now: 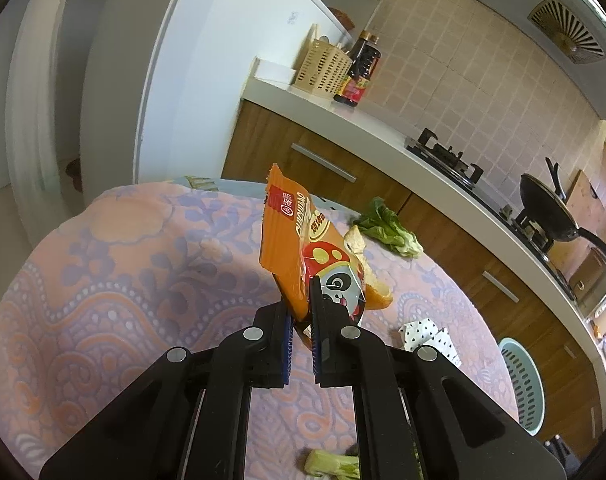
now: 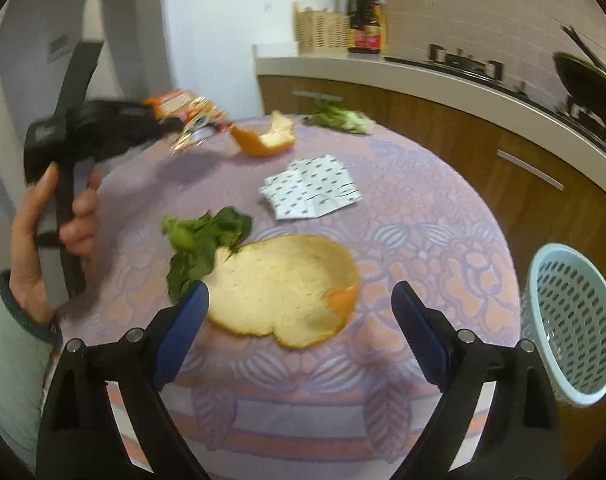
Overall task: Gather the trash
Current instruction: 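Carry the wrapper and orange peel over the blue basket and release both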
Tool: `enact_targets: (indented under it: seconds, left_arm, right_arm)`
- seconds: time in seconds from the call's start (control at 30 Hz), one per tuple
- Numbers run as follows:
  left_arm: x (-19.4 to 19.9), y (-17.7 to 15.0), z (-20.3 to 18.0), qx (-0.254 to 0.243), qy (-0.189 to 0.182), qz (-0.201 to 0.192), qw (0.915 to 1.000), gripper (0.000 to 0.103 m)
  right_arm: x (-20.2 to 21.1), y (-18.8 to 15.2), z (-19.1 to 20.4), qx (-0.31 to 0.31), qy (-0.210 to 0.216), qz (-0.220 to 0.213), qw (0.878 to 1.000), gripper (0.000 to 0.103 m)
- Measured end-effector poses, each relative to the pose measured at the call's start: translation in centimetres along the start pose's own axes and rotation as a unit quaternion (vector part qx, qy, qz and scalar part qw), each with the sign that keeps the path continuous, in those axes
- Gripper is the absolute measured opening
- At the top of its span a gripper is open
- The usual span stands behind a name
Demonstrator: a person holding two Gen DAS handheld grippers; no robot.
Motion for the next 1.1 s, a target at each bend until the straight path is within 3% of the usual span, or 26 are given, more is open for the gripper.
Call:
enact_targets:
  seconds: [0.03,0.17,0.23,0.3,0.4,0.47,0.53,0.73,1.1]
  left_arm:
    - [0.0,0.0,-0.1,-0.002,-0.001,0.000,1.0000,0.006]
    - [0.0,-0.2,-0.5,-0.011,-0.002,0.000,0.9999,0.006]
    - [0.1,-0.2,-0.6,-0.015,-0.005,0.000,0.9999,0.006]
    - [0.2,-0.2,-0.9,-0.022,-0.007,-0.002,0.9997,0.006]
    - [0.2,-0.3,-1.5,-0.034,-0.007,-0.005,0.9994,0.006]
    - [0.1,-0.4,-1.7,-0.038,-0.013,-0.003,0.9992,0.006]
    - [0.3,-0.5,-2.2,-0.042,-0.021,-0.002,0.9989,0.006]
    - [2.5,-0.4,-5.1,-0.069,-0.047,-0.010,0.9965,0.006]
    - [5.3,-0.7,-16.7,-0.141,-0.151,-0.007,0.9784,0.006]
  right_arm:
    - [-0.6,-0.1,0.4,0.005,-0.002,0.013,1.000,0.095]
    - [-2.7,0.1,1.4,0.020,-0.015,0.054,0.998,0.095]
    - [-3.2,0.6,1.2,0.013,-0.037,0.062,0.997,0.095]
    - [-3.4,1.2,0.9,-0.003,-0.029,0.059,0.998,0.094]
    - [-3.2,1.9,0.8,-0.012,0.004,0.054,0.998,0.061]
    - [-2.3,2.2,1.2,0.003,-0.007,0.045,0.999,0.037]
    - [-1.7,2.2,1.0,0.004,-0.007,0.046,0.999,0.032]
    - [1.2,1.7,-2.3,-0.050,0.015,0.024,0.998,0.028]
    - [10.0,1.8,-13.3,-0.137,-0.053,-0.080,0.986,0.028]
Point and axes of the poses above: each gripper's, at about its wrist camera, not at the fingertips, and x roughly against the way its jaws point, z to its left, y to its top, the point moved 1 cm from there along -x, roughly the way its jaws point, and after that the axes turned 1 degree about y, right-handed, at the moved point
